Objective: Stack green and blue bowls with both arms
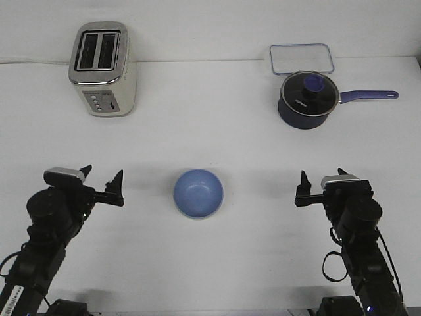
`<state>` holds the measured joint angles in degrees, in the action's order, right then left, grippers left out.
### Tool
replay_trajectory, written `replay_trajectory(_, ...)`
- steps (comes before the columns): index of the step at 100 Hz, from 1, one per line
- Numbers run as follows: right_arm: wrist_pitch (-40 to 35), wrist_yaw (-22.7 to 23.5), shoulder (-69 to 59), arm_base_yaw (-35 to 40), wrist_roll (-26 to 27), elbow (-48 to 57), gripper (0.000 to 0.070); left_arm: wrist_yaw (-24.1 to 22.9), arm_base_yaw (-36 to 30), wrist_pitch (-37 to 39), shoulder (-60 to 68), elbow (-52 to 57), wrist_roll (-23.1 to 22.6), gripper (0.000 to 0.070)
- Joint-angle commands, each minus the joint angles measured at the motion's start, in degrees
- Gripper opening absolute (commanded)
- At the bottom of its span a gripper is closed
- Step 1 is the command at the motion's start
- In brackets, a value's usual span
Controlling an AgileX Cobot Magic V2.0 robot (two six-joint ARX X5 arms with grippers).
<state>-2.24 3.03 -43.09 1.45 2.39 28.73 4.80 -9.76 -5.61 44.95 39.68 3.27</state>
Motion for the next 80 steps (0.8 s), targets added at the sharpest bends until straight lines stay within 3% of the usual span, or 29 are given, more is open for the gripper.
replay_trajectory(1, 0.77, -0.02, 0.02, 0.09, 0.57, 0.61, 0.0657, -0.17, 0.02, 3.87, -1.22, -3.85, 1.16, 0.0585)
replay_trajectory(46, 1.01, -0.09, 0.02, 0.09, 0.55, 0.61, 0.0638, -0.31, 0.00, 5.51, -3.85, -8.48, 2.29, 0.0583)
replay_trajectory(52, 0.98, -0.07, 0.02, 0.09, 0.57, 0.61, 0.0543, -0.31, 0.00, 5.51, -3.85, -8.48, 2.29, 0.0565)
replay_trajectory(55, 0.98, -0.09, 0.02, 0.09, 0.57, 0.61, 0.0487, -0.31, 0.00, 5.51, -3.85, -8.48, 2.32, 0.0522)
replay_trajectory(61, 0.98, -0.07, 0.02, 0.09, 0.57, 0.61, 0.0328, -0.31, -0.02, 5.44, -3.85, -8.48, 2.29, 0.0374)
replay_trajectory(68, 0.98, -0.07, 0.02, 0.09, 0.57, 0.61, 0.0165, -0.31, 0.00, 5.35, -3.85, -8.48, 2.32, 0.0147)
replay_trajectory(74, 0.98, -0.07, 0.02, 0.09, 0.57, 0.61, 0.0047, -0.31, 0.00, 5.31, -3.85, -8.48, 2.32, 0.0013)
replay_trajectory(77, 0.98, -0.07, 0.02, 0.09, 0.55, 0.61, 0.0001, -0.31, 0.00, 5.33, -3.85, -8.48, 2.32, 0.0002)
replay_trajectory(80, 0.98, -0.09, 0.02, 0.09, 0.55, 0.61, 0.0000, -0.31, 0.00, 5.33, -3.85, -8.48, 2.32, 0.0007)
